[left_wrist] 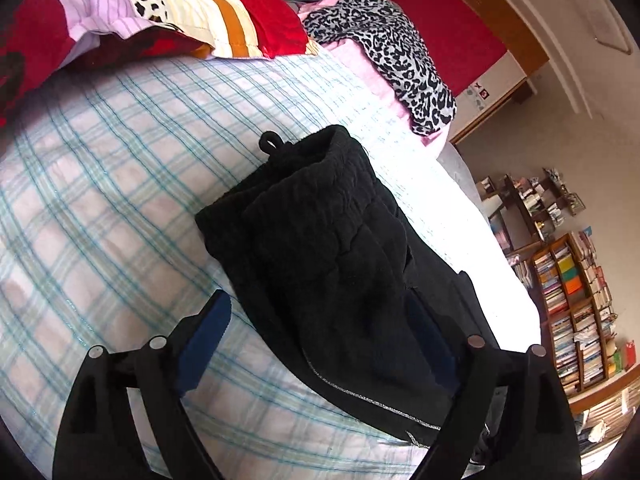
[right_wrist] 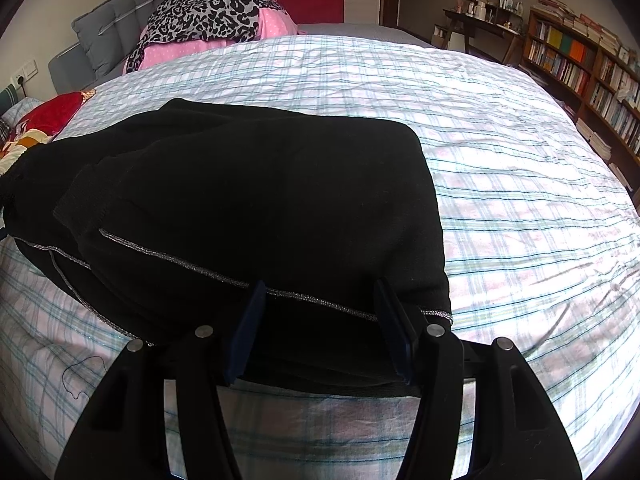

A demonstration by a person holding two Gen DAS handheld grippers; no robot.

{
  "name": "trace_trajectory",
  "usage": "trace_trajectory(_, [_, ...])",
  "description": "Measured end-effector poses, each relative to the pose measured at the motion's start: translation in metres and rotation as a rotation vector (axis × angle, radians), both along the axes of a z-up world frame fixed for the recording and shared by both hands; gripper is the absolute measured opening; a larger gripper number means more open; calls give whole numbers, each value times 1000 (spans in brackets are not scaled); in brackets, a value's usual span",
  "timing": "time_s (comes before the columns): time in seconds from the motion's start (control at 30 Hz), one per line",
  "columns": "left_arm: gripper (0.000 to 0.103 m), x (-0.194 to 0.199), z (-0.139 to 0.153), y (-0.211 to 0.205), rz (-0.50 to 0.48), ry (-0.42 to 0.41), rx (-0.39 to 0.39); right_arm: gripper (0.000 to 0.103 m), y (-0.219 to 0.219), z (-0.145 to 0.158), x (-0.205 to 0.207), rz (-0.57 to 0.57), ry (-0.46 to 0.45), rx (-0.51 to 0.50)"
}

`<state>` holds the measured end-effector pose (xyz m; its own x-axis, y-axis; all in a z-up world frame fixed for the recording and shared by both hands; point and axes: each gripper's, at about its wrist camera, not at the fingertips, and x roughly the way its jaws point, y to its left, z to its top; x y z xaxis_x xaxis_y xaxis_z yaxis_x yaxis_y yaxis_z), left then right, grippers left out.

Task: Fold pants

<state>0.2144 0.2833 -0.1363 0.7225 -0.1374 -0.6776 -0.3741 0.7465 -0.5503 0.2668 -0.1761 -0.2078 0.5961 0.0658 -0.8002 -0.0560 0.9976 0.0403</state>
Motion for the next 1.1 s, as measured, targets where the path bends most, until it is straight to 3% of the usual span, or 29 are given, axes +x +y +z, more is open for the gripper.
trace_trajectory(0.2, [94,13,-20,13,40,51,-58,58,1,0,0,0,-3,-4])
trace_trajectory(0.27, [98,20,-23,18,39,28,-84,58,1,0,0,0,-4,-7])
trace_trajectory(0.37, [97,33,-24,22,18,4,-126,58,2,-1,0,-1,-6,-15])
trace_trajectory(0.4, [93,36,-24,22,19,5,-122,58,3,-1,0,-1,-6,-14])
trace_trajectory(0.47, [53,38,-26,21,44,39,-91,58,4,-2,0,-2,-7,-13])
trace_trajectory(0.57, [39,33,-23,16,55,39,-84,58,4,-2,0,-3,-8,-8])
trace_trajectory(0.67, [32,27,-5,3,42,1,-25,58,3,-2,0,-3,-9,1])
trace_trajectory(0.83, [29,24,51,-43,-42,-104,141,59,0,-2,0,-4,-14,23])
trace_trajectory(1.1, [28,23,126,-163,-300,-287,352,62,-5,-1,2,22,-4,79])
